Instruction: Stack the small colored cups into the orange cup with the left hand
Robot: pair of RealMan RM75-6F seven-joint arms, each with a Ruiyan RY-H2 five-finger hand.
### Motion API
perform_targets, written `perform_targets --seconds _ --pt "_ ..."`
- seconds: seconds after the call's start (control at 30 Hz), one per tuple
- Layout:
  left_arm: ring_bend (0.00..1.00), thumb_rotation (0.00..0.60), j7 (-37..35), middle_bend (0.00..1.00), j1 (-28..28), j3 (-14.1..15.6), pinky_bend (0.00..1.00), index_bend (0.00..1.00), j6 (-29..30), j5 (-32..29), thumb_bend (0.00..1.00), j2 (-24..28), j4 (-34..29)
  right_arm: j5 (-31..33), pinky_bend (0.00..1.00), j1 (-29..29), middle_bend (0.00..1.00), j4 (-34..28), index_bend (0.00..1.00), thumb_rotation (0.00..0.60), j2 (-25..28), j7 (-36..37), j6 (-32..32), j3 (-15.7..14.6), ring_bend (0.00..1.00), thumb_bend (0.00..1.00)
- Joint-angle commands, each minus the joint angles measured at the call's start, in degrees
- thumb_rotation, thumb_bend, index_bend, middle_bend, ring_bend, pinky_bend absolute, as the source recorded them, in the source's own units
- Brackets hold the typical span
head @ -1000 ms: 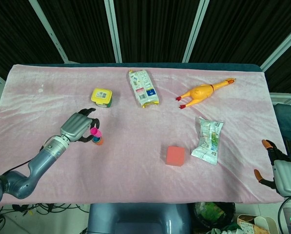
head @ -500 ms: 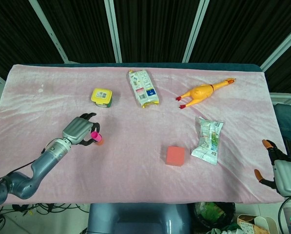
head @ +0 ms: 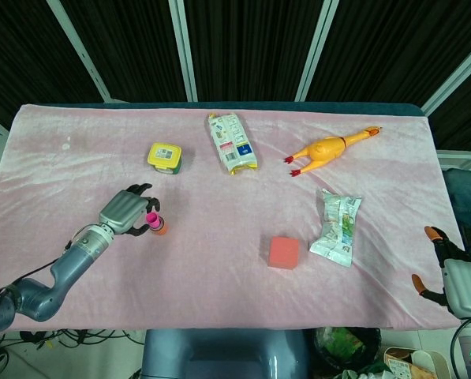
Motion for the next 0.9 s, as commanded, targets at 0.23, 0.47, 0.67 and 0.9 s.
perform_targets --seconds 0.23,0.47,0.67,0.9 --pt "0.00 0.600 3.0 0.17 1.1 -0.1 0.12 0.07 3.2 -0.8 0.13 1.4 -2.3 0.3 0.21 0.0 0.06 -0.1 0.03 0.600 0.0 -0.3 -0.1 0.0 0.16 0.26" --pt "0.00 0.600 5.7 0.14 5.9 -0.1 0.12 0.07 13.2 1.1 0.13 8.2 -11.3 0.0 0.21 0.0 0.06 0.0 0.03 0.600 -0.1 -0.6 0.2 0.0 0.16 0.26" --pt "0.00 0.600 10.2 0.13 14.7 3.3 0.12 0.07 24.9 3.2 0.13 17.2 -23.5 -1.0 0.21 -0.1 0.06 0.8 0.03 0.600 -0.5 -1.1 1.5 0.2 0.16 0.26" --pt "0.00 0.600 7.4 0.12 24.5 10.2 0.10 0.07 33.7 9.9 0.13 23.5 -29.4 -2.8 0.21 -0.3 0.06 2.2 0.03 0.600 -1.4 -1.7 3.3 0.3 0.16 0.26"
